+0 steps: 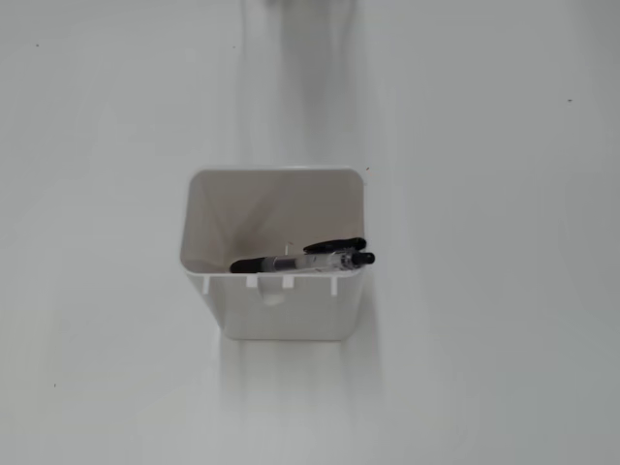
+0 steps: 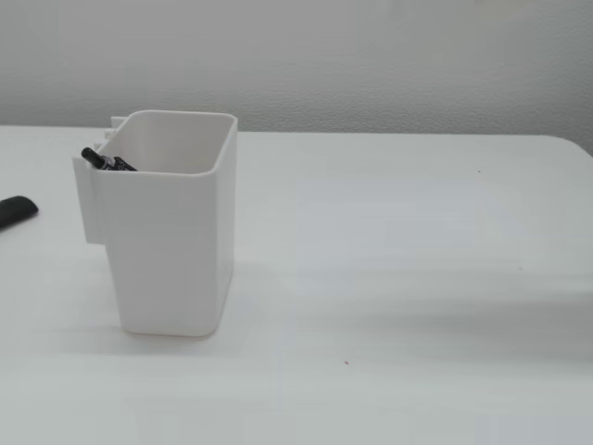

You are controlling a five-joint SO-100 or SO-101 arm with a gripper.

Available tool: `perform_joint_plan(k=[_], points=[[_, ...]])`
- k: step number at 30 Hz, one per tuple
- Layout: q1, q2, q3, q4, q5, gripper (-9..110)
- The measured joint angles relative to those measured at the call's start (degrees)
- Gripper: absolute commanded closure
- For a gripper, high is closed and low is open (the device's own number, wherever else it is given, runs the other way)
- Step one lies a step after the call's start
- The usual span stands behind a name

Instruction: Pick up the pen and put it in the pen holder.

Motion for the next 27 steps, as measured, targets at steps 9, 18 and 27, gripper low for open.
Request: perform_joint_plan(k=[9,18,27], points=[[0.0,16.9,28.7,-2.8,0.0,93],[0.0,41.0,56.8,-9.0,0.0,93],[-0.2,50.4,67.7,-10.1,9.2,94]])
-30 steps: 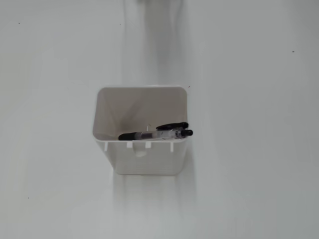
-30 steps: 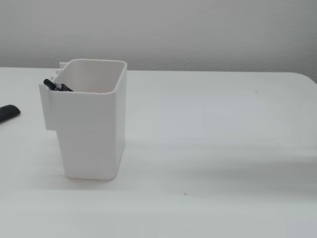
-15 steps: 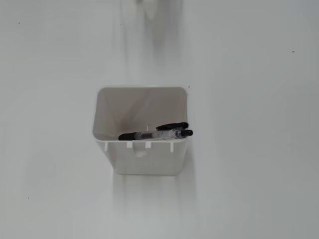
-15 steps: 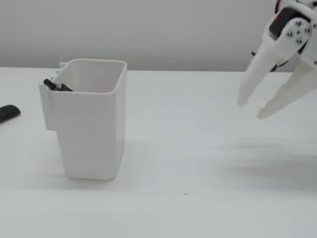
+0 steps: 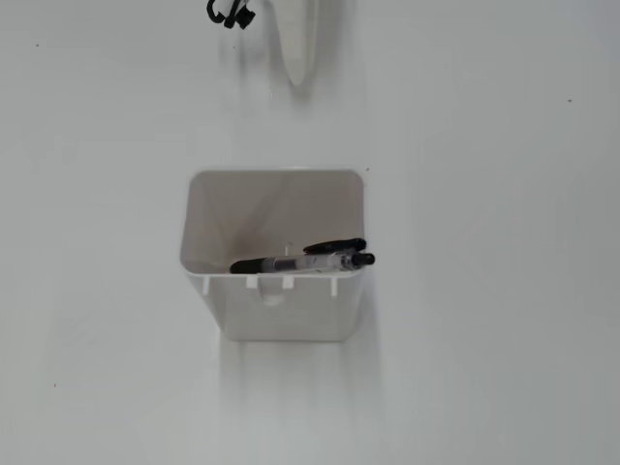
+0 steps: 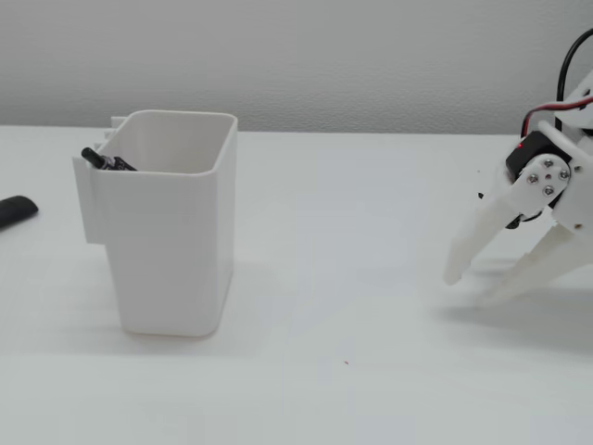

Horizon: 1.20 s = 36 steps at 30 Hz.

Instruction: Pick up the pen and put it in the pen holder.

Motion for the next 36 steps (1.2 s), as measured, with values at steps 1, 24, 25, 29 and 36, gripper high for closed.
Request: perform_joint_plan(k=[1,24,25,29,36], points=[[0.1,0.0,0.3,-0.4,0.4,94],[0.1,0.0,3.0,-1.1,1.0,102],[0.1,0.0,3.0,-1.1,1.0,102],[0.1,0.0,3.0,-1.1,1.0,102],[0.1,0.0,3.0,-1.1,1.0,102]])
